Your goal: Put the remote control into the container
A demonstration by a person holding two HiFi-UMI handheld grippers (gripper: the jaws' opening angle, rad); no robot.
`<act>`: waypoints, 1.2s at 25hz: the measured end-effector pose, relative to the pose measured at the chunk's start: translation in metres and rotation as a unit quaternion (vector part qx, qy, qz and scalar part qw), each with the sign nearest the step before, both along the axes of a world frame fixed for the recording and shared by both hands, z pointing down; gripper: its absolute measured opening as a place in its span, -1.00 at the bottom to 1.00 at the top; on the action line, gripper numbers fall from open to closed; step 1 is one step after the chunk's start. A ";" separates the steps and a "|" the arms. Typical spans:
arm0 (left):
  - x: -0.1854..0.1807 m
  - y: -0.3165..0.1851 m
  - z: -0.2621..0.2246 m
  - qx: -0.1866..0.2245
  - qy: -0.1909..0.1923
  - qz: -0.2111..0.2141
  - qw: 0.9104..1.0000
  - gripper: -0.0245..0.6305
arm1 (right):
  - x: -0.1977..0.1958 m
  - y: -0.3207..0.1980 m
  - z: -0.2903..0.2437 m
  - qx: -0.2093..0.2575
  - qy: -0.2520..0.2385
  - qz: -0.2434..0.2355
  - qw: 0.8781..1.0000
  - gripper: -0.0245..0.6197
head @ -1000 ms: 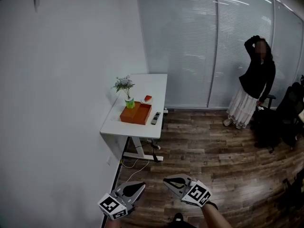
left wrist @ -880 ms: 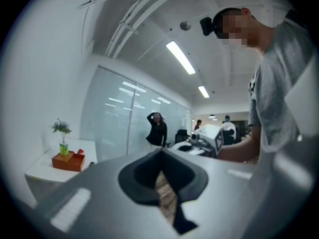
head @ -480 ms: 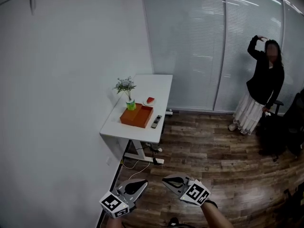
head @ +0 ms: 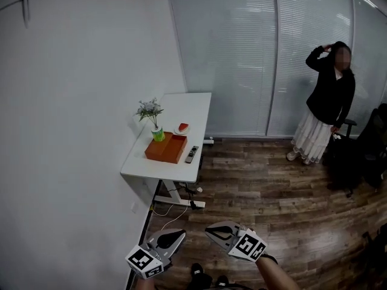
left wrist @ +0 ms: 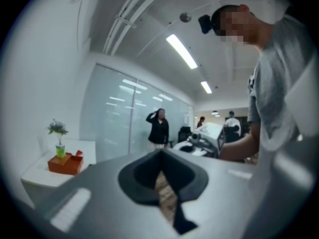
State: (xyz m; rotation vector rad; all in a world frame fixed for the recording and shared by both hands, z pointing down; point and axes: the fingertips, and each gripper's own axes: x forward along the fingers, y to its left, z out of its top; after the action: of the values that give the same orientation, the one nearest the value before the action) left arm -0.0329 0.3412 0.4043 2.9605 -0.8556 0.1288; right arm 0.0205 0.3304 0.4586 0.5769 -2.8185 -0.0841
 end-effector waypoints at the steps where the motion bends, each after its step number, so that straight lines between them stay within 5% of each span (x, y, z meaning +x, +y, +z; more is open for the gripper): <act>1: 0.001 -0.003 0.001 -0.002 0.003 0.001 1.000 -0.94 | 0.002 -0.001 0.000 -0.002 0.001 0.003 1.000 -0.87; 12: 0.006 -0.063 0.035 -0.030 0.016 0.052 0.998 -0.94 | 0.021 -0.037 0.030 -0.026 0.040 0.063 0.997 -0.87; 25: -0.053 -0.169 0.056 -0.050 0.017 0.076 0.996 -0.94 | -0.051 -0.148 0.046 -0.039 0.057 0.080 0.994 -0.87; 30: -0.066 -0.198 0.074 -0.056 -0.012 0.094 0.994 -0.94 | -0.060 -0.176 0.053 -0.051 0.061 0.103 0.991 -0.87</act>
State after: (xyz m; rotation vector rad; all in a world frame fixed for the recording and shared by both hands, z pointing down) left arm -0.0994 0.1436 0.4779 2.9333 -0.5511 0.2124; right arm -0.0395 0.1540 0.5117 0.8065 -2.6106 0.0613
